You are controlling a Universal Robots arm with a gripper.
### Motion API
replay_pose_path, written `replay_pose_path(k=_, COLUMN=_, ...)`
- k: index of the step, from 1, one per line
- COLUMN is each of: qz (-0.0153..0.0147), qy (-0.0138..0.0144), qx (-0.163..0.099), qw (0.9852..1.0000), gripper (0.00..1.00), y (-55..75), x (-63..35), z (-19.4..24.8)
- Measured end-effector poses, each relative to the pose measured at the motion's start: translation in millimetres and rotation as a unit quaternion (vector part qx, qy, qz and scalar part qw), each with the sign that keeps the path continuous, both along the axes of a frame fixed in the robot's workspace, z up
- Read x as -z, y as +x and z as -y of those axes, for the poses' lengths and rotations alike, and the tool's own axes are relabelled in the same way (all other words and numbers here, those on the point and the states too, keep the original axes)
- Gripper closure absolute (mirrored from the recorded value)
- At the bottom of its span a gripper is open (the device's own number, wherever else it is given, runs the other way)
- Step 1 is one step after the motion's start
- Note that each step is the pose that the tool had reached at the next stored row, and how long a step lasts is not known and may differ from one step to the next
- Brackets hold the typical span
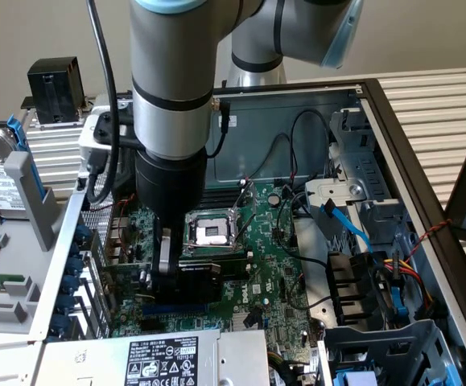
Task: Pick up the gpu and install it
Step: 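Insert the gpu into the slot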
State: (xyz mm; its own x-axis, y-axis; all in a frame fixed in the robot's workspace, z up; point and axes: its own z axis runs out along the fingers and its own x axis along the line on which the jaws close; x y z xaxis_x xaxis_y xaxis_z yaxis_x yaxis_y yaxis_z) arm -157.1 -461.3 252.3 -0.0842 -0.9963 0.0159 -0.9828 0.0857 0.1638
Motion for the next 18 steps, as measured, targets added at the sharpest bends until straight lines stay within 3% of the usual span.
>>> replay_pose_path(k=13, qz=-0.0018, qy=0.0001, qx=0.0, qw=1.0, gripper=0.73, y=0.4, x=-0.1, z=0.0)
replay_pose_path(k=18, qz=-0.0043, qy=-0.0001, qx=0.0, qw=1.0, gripper=0.73, y=0.4, x=-0.4, z=0.0)
